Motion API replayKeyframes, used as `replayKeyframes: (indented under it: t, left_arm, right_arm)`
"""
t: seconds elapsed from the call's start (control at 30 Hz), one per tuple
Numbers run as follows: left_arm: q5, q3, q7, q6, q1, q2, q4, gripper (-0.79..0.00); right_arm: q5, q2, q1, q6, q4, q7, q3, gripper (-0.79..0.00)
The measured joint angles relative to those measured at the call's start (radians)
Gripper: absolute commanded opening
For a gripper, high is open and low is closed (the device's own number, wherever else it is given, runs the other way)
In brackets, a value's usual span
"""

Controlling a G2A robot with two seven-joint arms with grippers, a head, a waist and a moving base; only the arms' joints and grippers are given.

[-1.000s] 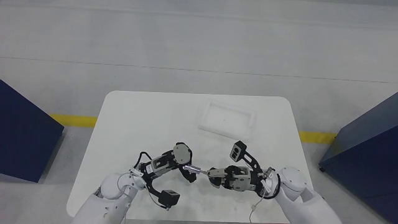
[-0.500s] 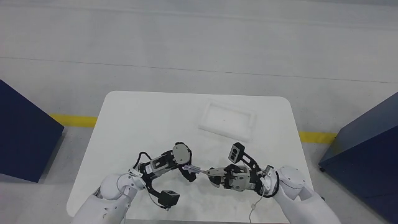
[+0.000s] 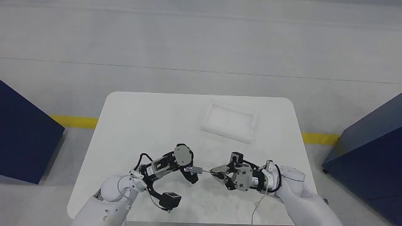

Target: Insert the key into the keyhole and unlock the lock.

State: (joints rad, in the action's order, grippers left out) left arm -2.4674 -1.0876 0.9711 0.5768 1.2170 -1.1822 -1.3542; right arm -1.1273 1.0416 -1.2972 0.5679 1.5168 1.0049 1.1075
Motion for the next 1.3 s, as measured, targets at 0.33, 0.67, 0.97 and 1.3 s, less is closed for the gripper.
replayKeyframes:
  t: [0.33,0.67,0.97,1.3]
  left_arm:
    - [-0.009,0.003,-0.009,-0.001,0.000,0.001,-0.001,-0.785]
    - [-0.010,0.006,-0.012,-0.001,-0.002,0.002,0.001,-0.785]
    - [-0.008,0.007,-0.012,-0.001,-0.003,0.003,0.002,-0.785]
    - [-0.008,0.009,-0.011,-0.001,-0.003,0.004,0.001,-0.785]
  right_arm:
    - [-0.083,0.002,0.018,0.190,-0.032,-0.016,-0.018,-0.785]
    - [-0.144,0.004,0.024,0.257,-0.033,-0.042,-0.023,-0.785]
    - [-0.259,0.010,0.006,0.327,-0.035,-0.141,-0.018,-0.785]
    - [-0.376,0.012,-0.001,0.388,-0.005,-0.254,0.005,-0.785]
